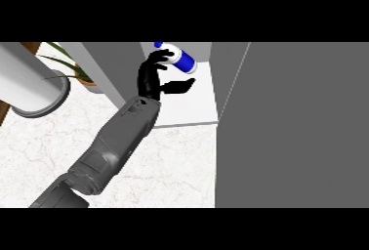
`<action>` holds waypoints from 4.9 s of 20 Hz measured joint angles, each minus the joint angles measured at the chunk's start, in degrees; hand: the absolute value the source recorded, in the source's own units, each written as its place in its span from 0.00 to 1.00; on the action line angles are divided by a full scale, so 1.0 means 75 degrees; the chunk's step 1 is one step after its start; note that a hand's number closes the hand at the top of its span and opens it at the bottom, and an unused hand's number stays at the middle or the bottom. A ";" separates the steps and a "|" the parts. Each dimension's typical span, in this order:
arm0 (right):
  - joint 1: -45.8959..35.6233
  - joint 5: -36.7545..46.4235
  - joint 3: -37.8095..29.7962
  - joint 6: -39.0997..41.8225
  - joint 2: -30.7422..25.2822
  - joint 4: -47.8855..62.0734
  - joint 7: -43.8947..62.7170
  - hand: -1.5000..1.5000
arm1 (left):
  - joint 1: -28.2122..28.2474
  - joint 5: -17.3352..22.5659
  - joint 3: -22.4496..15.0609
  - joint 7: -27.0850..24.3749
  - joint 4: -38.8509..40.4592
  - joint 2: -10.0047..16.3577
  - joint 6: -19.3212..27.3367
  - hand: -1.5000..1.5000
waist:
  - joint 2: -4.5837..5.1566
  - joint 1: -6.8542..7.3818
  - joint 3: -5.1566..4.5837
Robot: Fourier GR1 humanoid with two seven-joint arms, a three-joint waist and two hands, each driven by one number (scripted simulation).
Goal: Pick up the bottled water, place it into the cabinet and close the cabinet
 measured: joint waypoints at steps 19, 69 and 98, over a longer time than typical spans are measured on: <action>-0.0085 -0.0055 0.0139 0.0249 0.0072 -0.0014 0.0178 0.00 | -0.0121 0.1250 0.1357 -0.2324 -0.1043 -0.0119 -0.2326 1.00 | -0.0057 0.0155 -0.0013; -0.1922 0.0797 0.2224 -0.0106 -0.1788 -0.0184 0.1356 1.00 | 1.0653 0.3189 -0.1450 -0.3451 -1.1403 0.5081 -0.5948 0.00 | -0.0208 0.1175 -0.0076; -0.6501 0.0114 0.2915 0.0408 -0.0811 0.0145 0.4862 1.00 | 1.1370 0.3812 -0.0160 -0.3888 -1.1453 0.6923 -0.7934 0.00 | 0.0128 0.2018 -0.0154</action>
